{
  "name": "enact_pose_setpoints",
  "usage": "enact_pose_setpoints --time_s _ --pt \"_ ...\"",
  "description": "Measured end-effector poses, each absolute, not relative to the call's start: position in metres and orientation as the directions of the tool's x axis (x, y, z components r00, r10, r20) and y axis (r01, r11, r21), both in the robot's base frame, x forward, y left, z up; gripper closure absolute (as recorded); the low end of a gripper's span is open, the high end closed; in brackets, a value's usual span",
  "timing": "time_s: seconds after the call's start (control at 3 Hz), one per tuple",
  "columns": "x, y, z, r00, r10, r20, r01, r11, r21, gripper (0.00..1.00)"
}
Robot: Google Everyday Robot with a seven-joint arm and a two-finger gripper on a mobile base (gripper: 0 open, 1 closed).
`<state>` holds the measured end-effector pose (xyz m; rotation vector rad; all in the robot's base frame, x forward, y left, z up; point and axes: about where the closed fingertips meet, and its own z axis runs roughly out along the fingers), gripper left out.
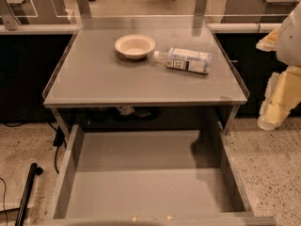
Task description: Place blue plastic bottle into top drawer
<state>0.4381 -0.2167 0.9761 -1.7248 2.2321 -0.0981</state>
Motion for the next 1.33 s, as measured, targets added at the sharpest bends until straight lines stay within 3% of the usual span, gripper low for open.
enact_pose_setpoints --time_s 0.67,1.33 --pt "0.452 -0.213 0.982 -0.182 -0.961 -0.209 -0.931 0.237 -0.276 0.0" --pt "0.502 -0.198 0.994 -0.151 -0.929 -0.336 -0.919 0.257 -0.298 0.0"
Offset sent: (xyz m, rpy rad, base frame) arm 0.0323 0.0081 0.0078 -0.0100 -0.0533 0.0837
